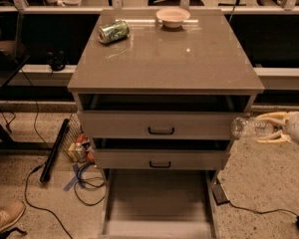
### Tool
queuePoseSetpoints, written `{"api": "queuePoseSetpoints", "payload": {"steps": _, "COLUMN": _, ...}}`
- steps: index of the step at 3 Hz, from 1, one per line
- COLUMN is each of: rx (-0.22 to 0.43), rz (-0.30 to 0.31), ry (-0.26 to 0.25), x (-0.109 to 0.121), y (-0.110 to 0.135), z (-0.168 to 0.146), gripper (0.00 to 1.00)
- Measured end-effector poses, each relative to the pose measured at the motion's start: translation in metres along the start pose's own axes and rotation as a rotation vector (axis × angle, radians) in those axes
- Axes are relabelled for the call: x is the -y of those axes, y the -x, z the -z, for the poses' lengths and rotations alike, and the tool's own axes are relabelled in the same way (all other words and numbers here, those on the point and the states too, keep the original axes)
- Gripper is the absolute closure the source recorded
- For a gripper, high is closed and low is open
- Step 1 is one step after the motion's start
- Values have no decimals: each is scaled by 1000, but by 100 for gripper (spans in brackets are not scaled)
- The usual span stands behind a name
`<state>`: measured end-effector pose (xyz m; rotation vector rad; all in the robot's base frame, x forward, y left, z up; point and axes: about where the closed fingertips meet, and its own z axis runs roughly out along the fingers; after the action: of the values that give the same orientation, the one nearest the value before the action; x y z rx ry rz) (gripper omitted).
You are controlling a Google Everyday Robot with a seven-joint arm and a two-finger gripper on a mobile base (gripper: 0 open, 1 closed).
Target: Pick water bottle from bottom drawer and place on counter
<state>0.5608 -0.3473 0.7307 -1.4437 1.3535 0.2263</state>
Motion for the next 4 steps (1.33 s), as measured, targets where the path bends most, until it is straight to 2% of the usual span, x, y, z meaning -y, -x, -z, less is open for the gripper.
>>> {"api": "queuePoseSetpoints", "payload": {"steps": 1, "rx": 9, "rz": 47, "ry": -40, "x": 18, "y": 24, "z": 28, "gripper": 100}}
{"api": "queuePoseSetpoints", "payload": {"steps": 2, "rx": -3, "rz": 139, "ry": -78, "x": 42, "y": 69, "z": 65, "gripper": 100}}
{"api": "queuePoseSetpoints", "payload": {"steps": 3, "rx": -45, "rz": 264, "ry": -101, "x": 67, "y": 112, "z": 78, "gripper": 100}}
{"api": "queuePoseSetpoints", "payload": {"steps": 4, "rx": -49, "rz": 276, "ry": -100, "x": 69, "y": 117, "z": 78, "gripper": 100}}
